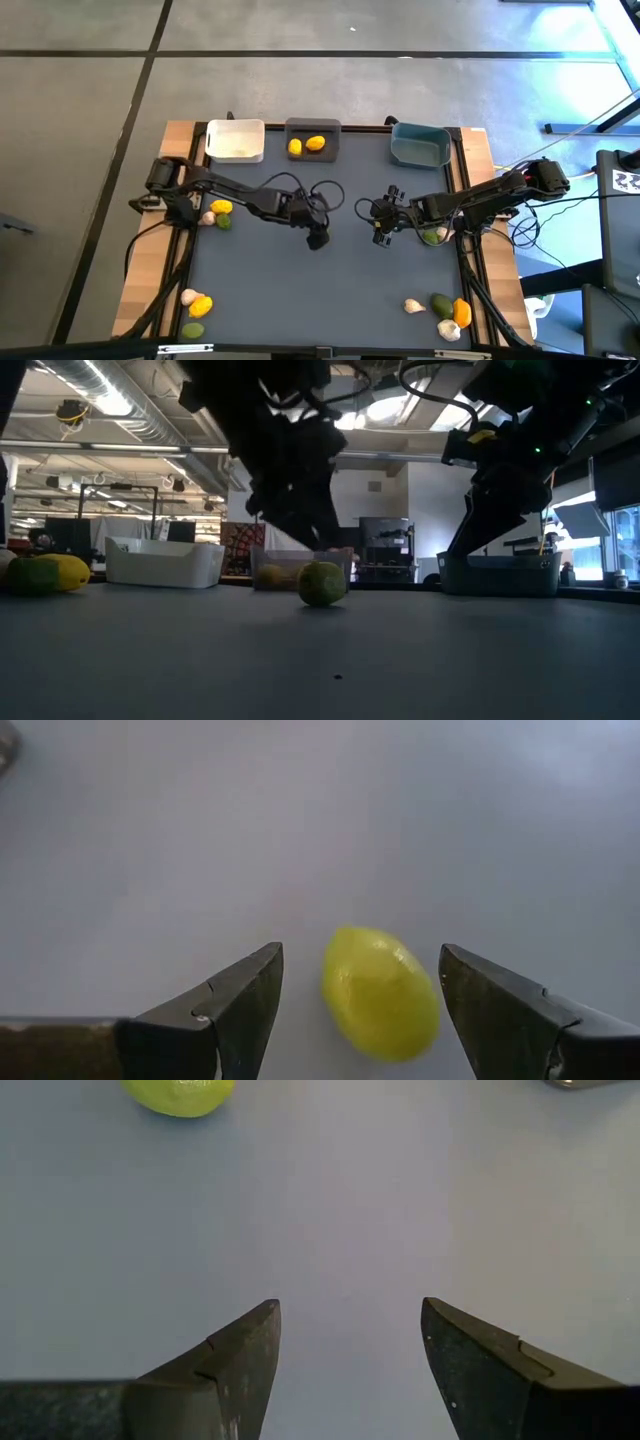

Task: Sort produce into baskets
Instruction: Put the lime into the blue bin

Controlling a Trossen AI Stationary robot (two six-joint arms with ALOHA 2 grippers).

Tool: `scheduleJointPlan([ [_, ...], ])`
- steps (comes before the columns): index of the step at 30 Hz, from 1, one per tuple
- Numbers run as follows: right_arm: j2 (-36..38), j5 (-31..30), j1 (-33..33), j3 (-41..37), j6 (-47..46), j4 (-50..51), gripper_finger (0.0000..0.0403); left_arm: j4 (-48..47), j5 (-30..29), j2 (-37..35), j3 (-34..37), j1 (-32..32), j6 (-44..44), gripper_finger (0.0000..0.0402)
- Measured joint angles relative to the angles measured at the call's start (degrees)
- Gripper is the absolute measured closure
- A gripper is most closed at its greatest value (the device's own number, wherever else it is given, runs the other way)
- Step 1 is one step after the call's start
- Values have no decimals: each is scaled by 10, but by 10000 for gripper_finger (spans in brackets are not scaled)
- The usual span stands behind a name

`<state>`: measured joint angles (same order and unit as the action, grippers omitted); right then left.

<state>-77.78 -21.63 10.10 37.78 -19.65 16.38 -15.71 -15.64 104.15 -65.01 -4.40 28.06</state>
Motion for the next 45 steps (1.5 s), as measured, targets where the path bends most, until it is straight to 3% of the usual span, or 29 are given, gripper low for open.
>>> scheduleJointPlan([
  [22,0,-7,0,0,0,0,162,-20,46,60,0,-3,-6,139],
  [25,0,-7,0,0,0,0,162,-18,54,62,0,0,-17,152],
  [32,0,-13,0,0,4,0,162,-17,56,62,0,2,-53,224],
  [45,0,-28,0,0,24,-37,162,-22,54,14,0,-5,-148,227],
])
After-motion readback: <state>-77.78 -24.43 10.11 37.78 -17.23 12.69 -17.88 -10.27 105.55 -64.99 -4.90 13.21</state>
